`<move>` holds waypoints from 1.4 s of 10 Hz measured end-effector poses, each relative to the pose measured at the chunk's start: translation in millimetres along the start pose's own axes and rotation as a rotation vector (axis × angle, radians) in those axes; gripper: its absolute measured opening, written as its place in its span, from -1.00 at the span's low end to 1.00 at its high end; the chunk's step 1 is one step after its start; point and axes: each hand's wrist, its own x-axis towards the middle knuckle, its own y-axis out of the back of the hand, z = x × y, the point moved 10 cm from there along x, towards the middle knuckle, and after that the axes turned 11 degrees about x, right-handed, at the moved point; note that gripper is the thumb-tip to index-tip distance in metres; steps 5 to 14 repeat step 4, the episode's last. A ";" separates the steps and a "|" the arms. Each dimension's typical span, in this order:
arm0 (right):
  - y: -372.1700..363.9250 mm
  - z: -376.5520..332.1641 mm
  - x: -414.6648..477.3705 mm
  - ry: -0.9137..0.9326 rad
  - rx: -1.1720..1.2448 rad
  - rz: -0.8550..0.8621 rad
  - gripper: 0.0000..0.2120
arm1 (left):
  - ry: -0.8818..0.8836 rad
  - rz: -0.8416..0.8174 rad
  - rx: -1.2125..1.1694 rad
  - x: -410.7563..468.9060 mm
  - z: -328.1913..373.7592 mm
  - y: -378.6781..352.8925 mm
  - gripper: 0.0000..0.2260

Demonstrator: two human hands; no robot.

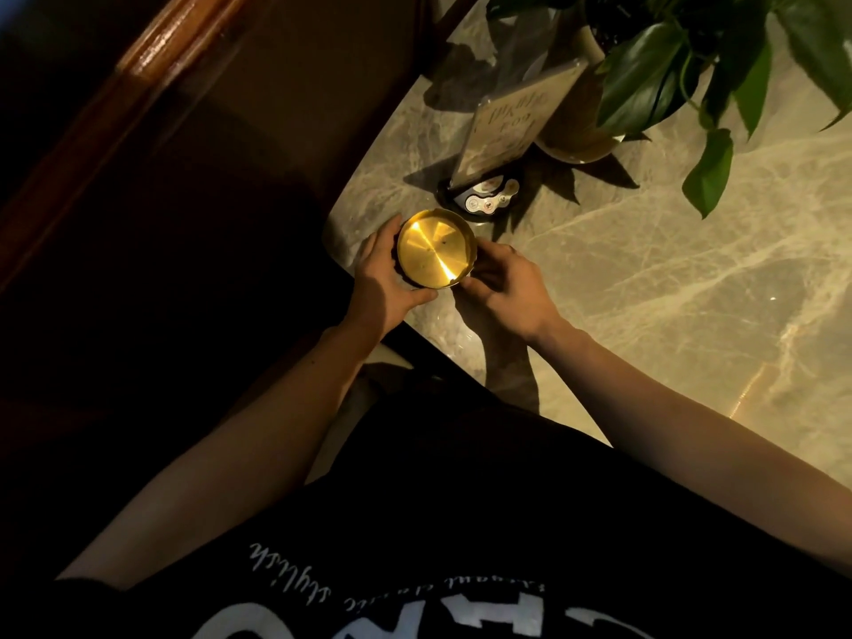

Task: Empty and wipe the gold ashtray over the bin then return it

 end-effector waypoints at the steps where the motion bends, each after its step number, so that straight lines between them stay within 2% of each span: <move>1: -0.1 0.5 -1.4 -0.008 0.030 0.004 -0.44 | 0.016 -0.011 -0.023 -3.8 0.7 -0.1 -0.01; 3: -4.7 1.8 -11.0 0.007 0.135 -0.005 -0.46 | -0.014 0.036 -0.056 -17.8 7.0 1.6 -0.07; 4: 4.9 6.4 -16.2 -0.006 0.163 0.050 -0.47 | -0.119 0.164 0.049 -31.8 26.2 8.3 -0.26; 14: 4.9 6.4 -16.2 -0.006 0.163 0.050 -0.47 | -0.119 0.164 0.049 -31.8 26.2 8.3 -0.26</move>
